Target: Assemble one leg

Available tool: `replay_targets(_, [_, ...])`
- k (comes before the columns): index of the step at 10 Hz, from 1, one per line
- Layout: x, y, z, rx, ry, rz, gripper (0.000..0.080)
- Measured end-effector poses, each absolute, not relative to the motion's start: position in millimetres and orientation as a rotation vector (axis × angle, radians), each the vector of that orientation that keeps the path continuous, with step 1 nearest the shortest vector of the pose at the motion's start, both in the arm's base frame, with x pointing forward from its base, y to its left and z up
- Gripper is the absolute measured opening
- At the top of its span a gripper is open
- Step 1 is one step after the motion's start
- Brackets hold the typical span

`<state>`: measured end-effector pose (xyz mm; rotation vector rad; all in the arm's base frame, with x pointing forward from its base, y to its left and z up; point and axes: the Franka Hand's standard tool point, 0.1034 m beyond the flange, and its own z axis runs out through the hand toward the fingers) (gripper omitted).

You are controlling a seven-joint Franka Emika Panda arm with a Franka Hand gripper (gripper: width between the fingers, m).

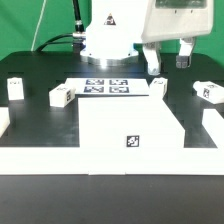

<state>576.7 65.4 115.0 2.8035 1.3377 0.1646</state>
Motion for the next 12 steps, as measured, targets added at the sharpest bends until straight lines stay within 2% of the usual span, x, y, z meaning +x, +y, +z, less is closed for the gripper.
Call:
replay_targets(2, [569.2,61.5,103.6,2.734,1.488,0.131,0.0649])
replay_targets(7, [571.6,62.0,103.5,2.665,1.566,0.164,0.0649])
replay_targets(9, [554.0,62.4,89.5,2.518,1.751,0.17,0.0649])
replay_targets(12, [545.8,62.3,77.8,2.296,1.999,0.102,0.0649])
